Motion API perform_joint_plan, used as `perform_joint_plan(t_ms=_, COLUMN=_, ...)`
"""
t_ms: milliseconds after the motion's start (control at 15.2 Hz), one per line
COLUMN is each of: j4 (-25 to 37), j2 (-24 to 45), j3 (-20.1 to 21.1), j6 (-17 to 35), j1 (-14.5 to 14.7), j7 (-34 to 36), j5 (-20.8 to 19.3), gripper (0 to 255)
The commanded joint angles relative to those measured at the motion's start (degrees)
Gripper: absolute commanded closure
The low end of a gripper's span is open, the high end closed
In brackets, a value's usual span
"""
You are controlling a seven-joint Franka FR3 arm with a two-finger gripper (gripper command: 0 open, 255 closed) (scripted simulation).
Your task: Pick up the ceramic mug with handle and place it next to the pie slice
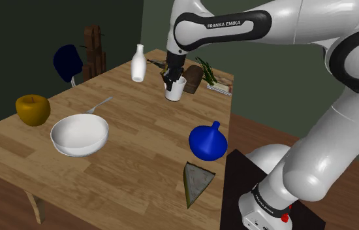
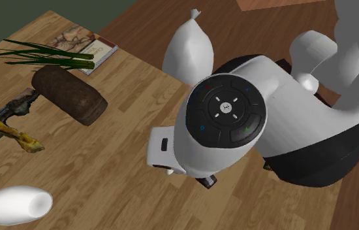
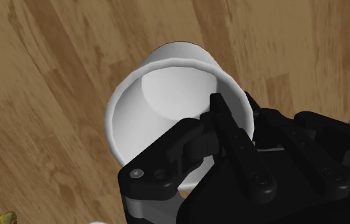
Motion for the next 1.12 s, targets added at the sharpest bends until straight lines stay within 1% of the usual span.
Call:
perform_joint_plan(t_ms=0, j4=-3.7, j2=-2.8, j3=1.0, j6=0.8, j1=1.0, j7=2.0, j5=0.3, gripper=255)
perform_joint_plan(t_ms=528, j4=-13.4, j2=-11.6, j3=5.9, j6=1.3, j1=5.5, j7=10.6, j5=2.2, gripper=255)
perform_joint_plan(t_ms=1056, j4=-18.9, j2=-17.6, j3=11.9, j6=0.6, j1=10.5, j7=19.9, j5=5.3, gripper=255)
